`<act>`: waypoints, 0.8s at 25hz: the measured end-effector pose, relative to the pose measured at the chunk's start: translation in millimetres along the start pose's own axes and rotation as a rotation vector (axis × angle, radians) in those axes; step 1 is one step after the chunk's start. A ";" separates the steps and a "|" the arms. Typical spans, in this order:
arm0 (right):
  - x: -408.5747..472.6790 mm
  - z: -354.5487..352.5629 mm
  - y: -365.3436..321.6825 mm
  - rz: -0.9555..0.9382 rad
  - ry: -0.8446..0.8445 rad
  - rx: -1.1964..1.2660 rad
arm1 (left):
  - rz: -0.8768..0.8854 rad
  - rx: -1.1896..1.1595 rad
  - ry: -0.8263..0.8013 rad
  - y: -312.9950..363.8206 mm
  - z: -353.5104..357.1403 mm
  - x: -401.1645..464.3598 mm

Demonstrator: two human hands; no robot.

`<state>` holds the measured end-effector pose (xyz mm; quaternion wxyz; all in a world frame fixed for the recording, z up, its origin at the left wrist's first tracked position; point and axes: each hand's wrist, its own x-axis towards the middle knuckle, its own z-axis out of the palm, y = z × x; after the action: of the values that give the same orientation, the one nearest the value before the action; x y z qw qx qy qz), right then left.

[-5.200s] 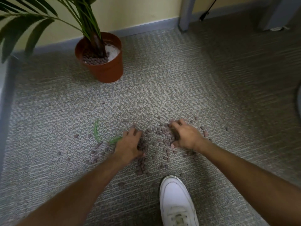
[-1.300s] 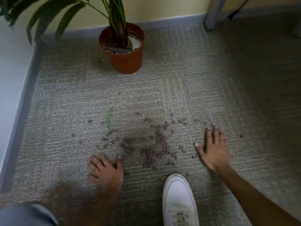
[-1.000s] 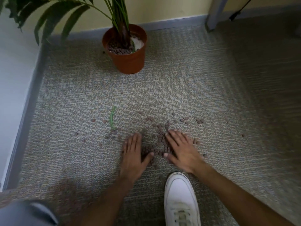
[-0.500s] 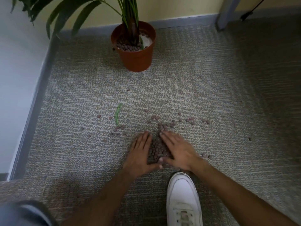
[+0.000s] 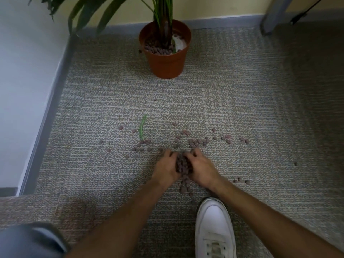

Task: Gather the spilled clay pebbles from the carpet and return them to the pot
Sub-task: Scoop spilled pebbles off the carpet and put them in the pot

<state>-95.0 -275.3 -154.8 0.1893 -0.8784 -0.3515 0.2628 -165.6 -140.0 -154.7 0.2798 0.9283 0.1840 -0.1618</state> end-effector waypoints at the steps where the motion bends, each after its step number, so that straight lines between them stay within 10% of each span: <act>1: 3.2 1.5 -3.5 -0.003 0.024 0.046 | 0.000 -0.083 0.022 2.8 -0.2 1.9; 10: 22.0 -19.8 8.9 0.288 -0.135 1.037 | -0.313 -0.887 -0.131 0.7 -12.2 20.2; 20: 57.1 -49.4 19.5 0.405 -0.319 1.432 | -0.367 -1.398 -0.264 -0.7 -47.3 44.1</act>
<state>-20.4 -255.0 -144.5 0.6080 -0.5398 0.0496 0.5801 -117.8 -100.9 -135.3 0.7947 0.4602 0.3613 -0.1613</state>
